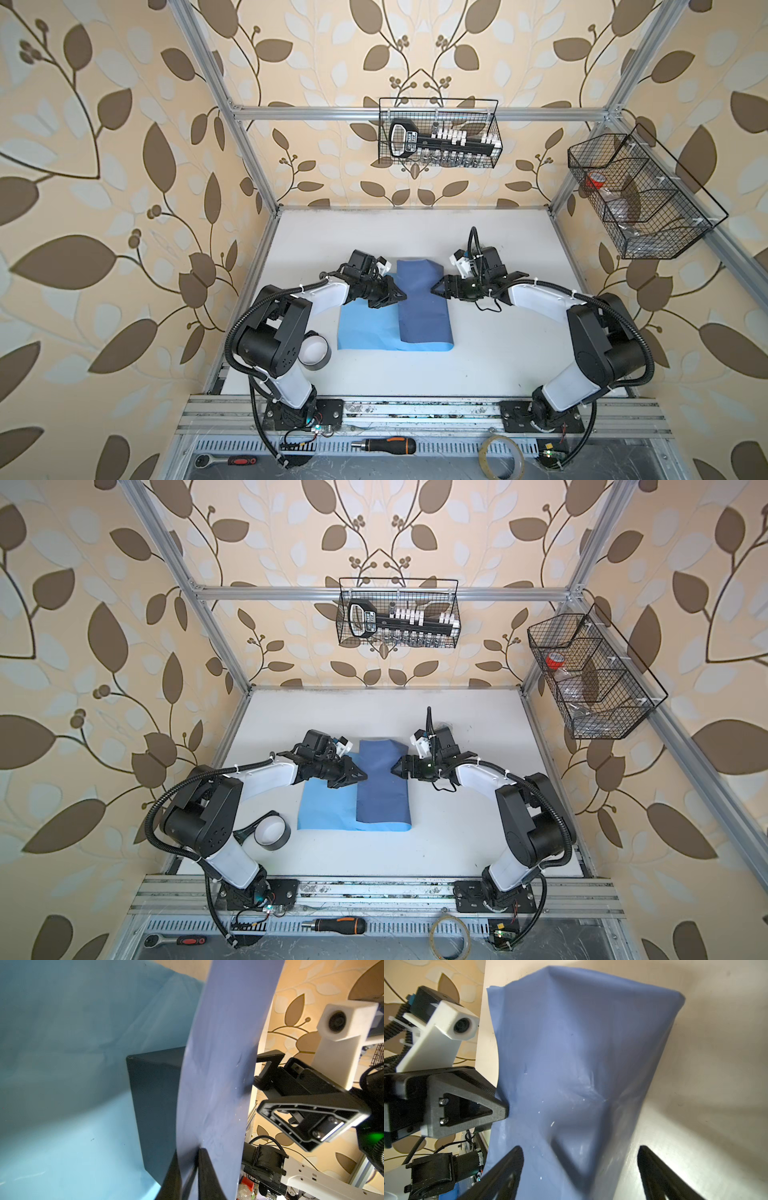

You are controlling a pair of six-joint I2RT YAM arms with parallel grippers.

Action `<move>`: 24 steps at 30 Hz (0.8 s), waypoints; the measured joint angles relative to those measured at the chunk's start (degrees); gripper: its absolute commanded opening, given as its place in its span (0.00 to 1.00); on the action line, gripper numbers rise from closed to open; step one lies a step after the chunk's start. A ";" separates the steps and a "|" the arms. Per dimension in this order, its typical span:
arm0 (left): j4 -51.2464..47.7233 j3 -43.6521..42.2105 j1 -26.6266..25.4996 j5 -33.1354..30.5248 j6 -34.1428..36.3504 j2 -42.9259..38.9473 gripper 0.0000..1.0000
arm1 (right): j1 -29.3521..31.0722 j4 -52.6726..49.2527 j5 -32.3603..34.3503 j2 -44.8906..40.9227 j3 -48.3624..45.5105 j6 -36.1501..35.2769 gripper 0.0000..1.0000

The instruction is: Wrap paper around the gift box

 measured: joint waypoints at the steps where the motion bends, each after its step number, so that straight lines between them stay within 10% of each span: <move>1: -0.02 0.00 0.02 0.00 0.02 0.00 0.13 | 0.02 0.11 -0.35 0.42 0.04 0.00 0.84; 18: -0.04 0.09 0.04 0.09 0.50 0.11 0.14 | -0.48 0.61 -3.74 4.46 0.48 -0.28 0.72; 24: -0.07 0.39 -0.31 -1.05 0.22 0.83 0.37 | -0.48 1.22 -3.61 4.46 0.31 -0.35 0.70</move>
